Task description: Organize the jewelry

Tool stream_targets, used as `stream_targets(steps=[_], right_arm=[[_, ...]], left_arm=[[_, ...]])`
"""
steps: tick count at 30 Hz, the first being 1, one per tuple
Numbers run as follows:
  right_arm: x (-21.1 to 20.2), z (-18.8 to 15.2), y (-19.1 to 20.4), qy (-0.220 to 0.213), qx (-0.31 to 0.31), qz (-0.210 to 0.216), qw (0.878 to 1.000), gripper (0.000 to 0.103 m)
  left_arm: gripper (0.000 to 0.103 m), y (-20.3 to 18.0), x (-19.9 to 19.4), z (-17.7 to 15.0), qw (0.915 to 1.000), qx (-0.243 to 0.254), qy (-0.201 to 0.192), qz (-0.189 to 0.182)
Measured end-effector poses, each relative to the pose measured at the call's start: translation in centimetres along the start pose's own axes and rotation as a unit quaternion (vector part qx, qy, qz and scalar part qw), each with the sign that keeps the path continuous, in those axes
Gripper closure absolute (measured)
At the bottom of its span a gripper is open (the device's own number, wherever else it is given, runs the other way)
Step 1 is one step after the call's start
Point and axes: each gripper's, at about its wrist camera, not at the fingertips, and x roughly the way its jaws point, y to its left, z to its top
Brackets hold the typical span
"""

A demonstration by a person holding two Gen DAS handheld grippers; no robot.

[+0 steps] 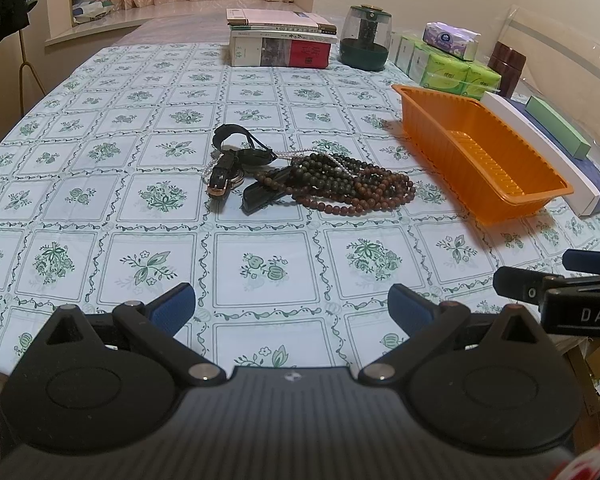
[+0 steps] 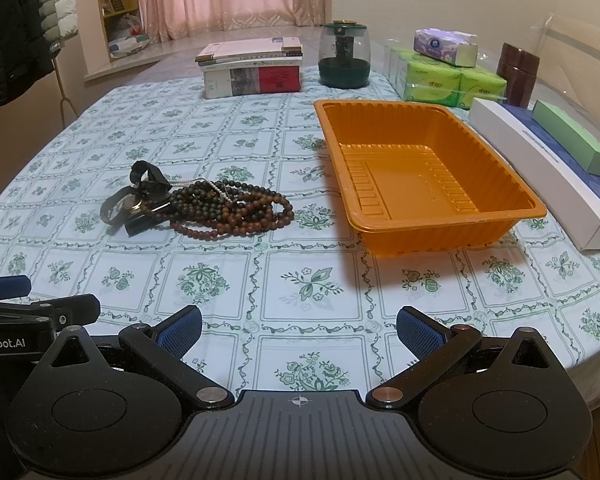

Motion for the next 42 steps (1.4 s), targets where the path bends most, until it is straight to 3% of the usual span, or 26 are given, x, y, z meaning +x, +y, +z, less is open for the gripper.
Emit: stream_targets(steps=[18, 24, 34, 37, 42], right_arm=[[0.1, 0.0, -0.2, 0.001, 0.002, 0.000, 1.000, 0.000], [0.0, 0.1, -1.7, -0.012, 0.030, -0.004, 0.999, 0.000], [-1.3, 3.6, -12.4, -0.083, 0.102, -0.043, 0.990, 0.001], [-0.2, 5.1, -16.3, -0.090, 0.109, -0.057, 0.988, 0.022], [3.0, 6.7, -21.9, -0.081, 0.126, -0.052, 0.987, 0.032]], left_arm=[[0.001, 0.0, 0.0, 0.0, 1.0000, -0.001, 0.001, 0.000], [0.001, 0.5, 0.5, 0.4, 0.9995, -0.027, 0.006, -0.015], [0.002, 1.2, 1.8, 2.2, 0.9981, -0.049, 0.001, -0.037], [0.002, 1.0, 2.3, 2.5, 0.9982, -0.047, -0.001, -0.038], [0.002, 0.5, 3.4, 2.8, 0.9979, -0.045, -0.002, -0.047]])
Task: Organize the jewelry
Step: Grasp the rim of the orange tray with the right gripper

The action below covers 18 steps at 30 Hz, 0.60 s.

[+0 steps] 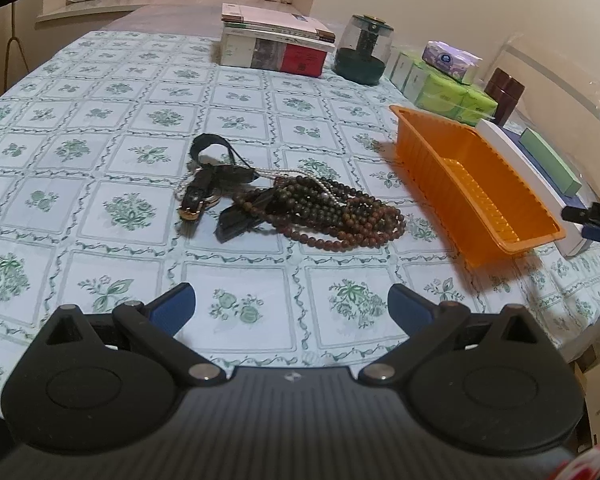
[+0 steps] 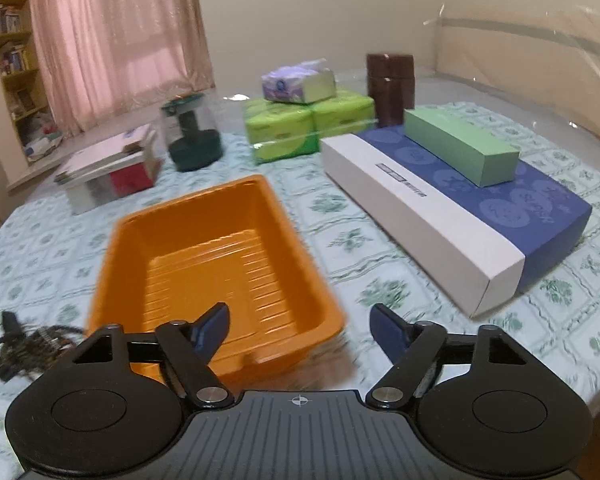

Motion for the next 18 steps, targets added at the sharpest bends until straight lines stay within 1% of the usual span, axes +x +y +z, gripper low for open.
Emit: stream_targets(steps=[2, 3, 5, 6, 8, 12, 18], right_arm=[[1.6, 0.4, -1.1, 0.013, -0.002, 0.001, 1.000, 0.042], [2.5, 0.6, -1.5, 0.020, -0.006, 0.003, 1.000, 0.044], [4.1, 0.7, -2.0, 0.036, -0.010, 0.010, 0.999, 0.054], [4.9, 0.7, -2.3, 0.044, -0.008, 0.017, 0.999, 0.056], [6.3, 0.7, -2.7, 0.058, -0.005, 0.028, 0.998, 0.067], [7.7, 0.6, -2.8, 0.075, -0.008, 0.045, 0.996, 0.076], [8.3, 0.4, -2.4, 0.086, -0.015, 0.052, 0.995, 0.078]], left_arm=[[0.001, -0.1, 0.4, 0.1, 1.0000, 0.000, 0.002, -0.004], [0.001, -0.2, 0.6, 0.1, 1.0000, 0.000, 0.002, -0.005], [0.002, -0.2, 1.0, 0.2, 1.0000, -0.001, 0.004, -0.006], [0.002, -0.2, 1.2, 0.2, 1.0000, -0.001, 0.005, -0.005], [0.001, -0.2, 1.6, 0.3, 1.0000, -0.003, 0.007, -0.004], [0.002, -0.1, 2.1, 0.3, 0.9999, -0.007, 0.012, -0.009], [0.002, -0.4, 2.7, 0.1, 0.9997, -0.006, 0.016, -0.019]])
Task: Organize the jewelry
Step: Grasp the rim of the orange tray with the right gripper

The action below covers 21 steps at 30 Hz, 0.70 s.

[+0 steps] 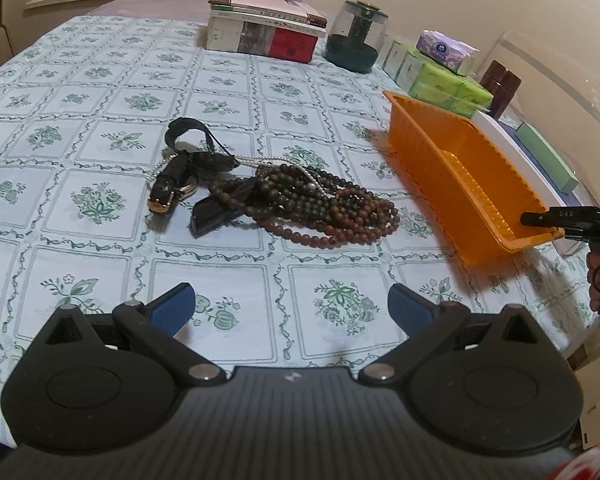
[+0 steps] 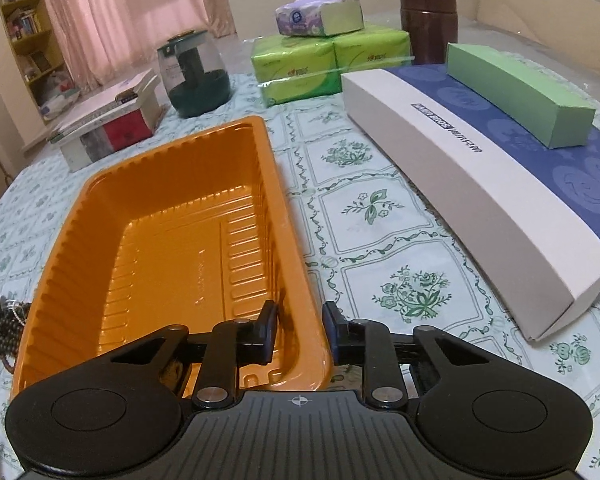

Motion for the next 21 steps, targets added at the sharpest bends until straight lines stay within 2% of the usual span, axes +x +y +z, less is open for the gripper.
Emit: stream_targets(steps=[4, 7, 10, 16, 21], right_arm=[[0.6, 0.3, -0.3, 0.013, 0.016, 0.015, 1.000, 0.078], [0.6, 0.5, 0.2, 0.013, 0.005, 0.011, 1.000, 0.092], [0.0, 0.6, 0.8, 0.012, -0.003, 0.004, 1.000, 0.093], [-2.5, 0.6, 3.7, -0.011, -0.053, -0.047, 0.997, 0.096], [-4.5, -0.1, 7.7, -0.033, -0.148, -0.106, 0.983, 0.098]], left_arm=[[0.002, -0.1, 0.0, -0.2, 1.0000, 0.000, 0.000, -0.005], [0.002, -0.1, -0.2, -0.2, 1.0000, 0.000, -0.003, -0.003], [0.002, 0.0, -0.5, -0.1, 1.0000, -0.001, -0.007, 0.000], [0.001, 0.2, -1.1, 0.0, 0.9998, 0.010, -0.018, 0.004], [0.002, 1.3, -1.7, 0.3, 0.9989, 0.021, -0.031, 0.027]])
